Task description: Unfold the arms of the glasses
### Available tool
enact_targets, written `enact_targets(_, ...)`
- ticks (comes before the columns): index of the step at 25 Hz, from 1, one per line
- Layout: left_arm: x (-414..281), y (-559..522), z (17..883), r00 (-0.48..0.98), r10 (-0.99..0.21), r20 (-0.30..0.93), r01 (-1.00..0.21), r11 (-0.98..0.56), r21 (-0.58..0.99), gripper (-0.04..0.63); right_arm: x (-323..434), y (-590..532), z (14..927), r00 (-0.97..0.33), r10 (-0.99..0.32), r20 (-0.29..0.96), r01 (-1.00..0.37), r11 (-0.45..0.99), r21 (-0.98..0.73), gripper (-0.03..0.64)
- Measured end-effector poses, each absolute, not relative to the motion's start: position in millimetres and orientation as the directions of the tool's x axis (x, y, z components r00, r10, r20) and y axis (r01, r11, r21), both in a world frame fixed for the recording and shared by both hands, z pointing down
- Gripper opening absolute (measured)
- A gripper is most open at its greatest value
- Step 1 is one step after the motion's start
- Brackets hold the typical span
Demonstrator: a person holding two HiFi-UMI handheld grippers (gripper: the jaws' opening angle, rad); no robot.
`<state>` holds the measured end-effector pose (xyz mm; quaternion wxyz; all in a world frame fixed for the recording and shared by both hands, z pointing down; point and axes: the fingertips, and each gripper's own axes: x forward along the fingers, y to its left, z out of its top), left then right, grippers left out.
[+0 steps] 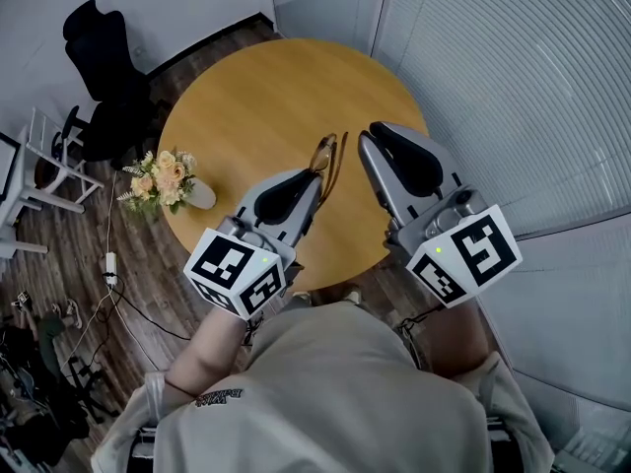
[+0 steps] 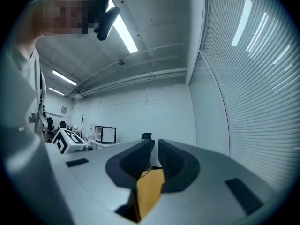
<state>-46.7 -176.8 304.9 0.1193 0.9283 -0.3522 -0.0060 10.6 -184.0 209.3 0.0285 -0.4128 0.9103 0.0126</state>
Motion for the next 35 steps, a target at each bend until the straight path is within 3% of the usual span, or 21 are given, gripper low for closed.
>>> enact_targets(16,-40,-177,306,0.753,-0.651,0.091,-0.654,-0.73,0.198,0.048,12,-202,226,-0.642,-0.766,0.012,-0.765,0.642,0.038,0.038)
enact_targets(35,-80,-209,284,0.654,-0.756,0.003,-0.733,-0.633,0.248,0.048,47,-184,259,-0.569,-0.821,0.042,-0.822,0.569,-0.02,0.038)
